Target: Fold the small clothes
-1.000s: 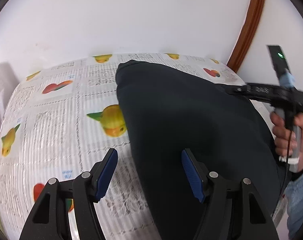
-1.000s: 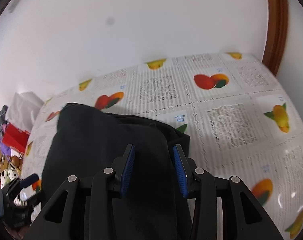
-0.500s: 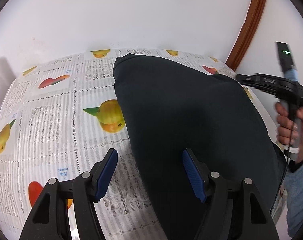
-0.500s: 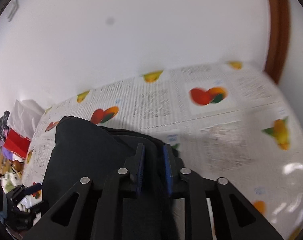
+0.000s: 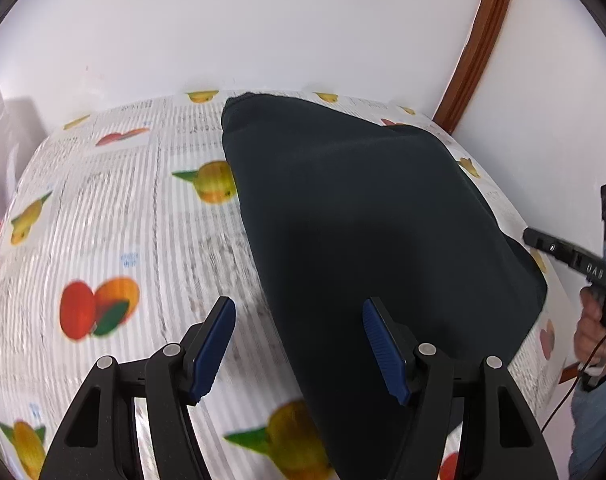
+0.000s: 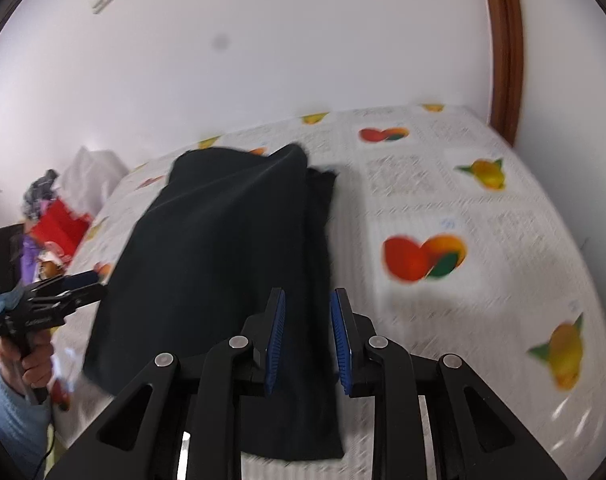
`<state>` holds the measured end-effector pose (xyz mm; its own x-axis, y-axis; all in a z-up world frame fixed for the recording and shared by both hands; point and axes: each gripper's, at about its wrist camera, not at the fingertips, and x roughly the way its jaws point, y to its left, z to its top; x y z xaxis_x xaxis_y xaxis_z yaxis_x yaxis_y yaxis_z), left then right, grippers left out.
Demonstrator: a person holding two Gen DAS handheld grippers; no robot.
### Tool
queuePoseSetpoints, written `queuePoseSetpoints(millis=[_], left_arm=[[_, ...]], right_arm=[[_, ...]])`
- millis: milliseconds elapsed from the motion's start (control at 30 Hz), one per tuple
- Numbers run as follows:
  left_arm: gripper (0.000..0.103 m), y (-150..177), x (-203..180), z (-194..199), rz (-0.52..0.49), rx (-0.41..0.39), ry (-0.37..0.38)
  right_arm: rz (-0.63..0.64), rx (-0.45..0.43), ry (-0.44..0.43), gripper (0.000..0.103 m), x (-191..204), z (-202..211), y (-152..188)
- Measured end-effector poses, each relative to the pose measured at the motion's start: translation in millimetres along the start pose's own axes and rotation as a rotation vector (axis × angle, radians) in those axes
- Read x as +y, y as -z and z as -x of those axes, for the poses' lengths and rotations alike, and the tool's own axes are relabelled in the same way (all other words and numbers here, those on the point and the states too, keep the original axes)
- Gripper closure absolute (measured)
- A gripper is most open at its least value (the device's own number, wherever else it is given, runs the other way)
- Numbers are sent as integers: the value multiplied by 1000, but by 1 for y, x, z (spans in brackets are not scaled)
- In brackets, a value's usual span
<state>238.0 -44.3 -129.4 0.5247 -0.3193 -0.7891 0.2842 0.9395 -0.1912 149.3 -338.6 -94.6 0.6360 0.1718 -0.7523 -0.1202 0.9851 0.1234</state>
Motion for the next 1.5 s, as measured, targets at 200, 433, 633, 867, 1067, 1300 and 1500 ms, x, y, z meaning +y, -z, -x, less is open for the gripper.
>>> queuePoseSetpoints(millis=[200,433,633,867,1067,1300,1500], left_arm=[[39,9,-6,-2,12,10,-19],[36,13,-8,0,4,21,-19],[37,18,-11,7,-2,9,-36],[38,27,-12,16,10,1,-38],[39,45,-18,29,-14,1,-41],[40,90,-19,45,-55,24,3],[41,110,-37,34,-143,40,-28]], right_arm=[[-37,-1,-13,100,-1,-25,7],[-138,-122,-38,99,-21,-7,20],[-140,-108,94,98,-27,3,32],[-102,-66,184,97,-32,30,58],[-16,-34,239,82,-17,41,78],[10,-2,171,67,-1,31,101],[23,-29,149,66,14,20,103]])
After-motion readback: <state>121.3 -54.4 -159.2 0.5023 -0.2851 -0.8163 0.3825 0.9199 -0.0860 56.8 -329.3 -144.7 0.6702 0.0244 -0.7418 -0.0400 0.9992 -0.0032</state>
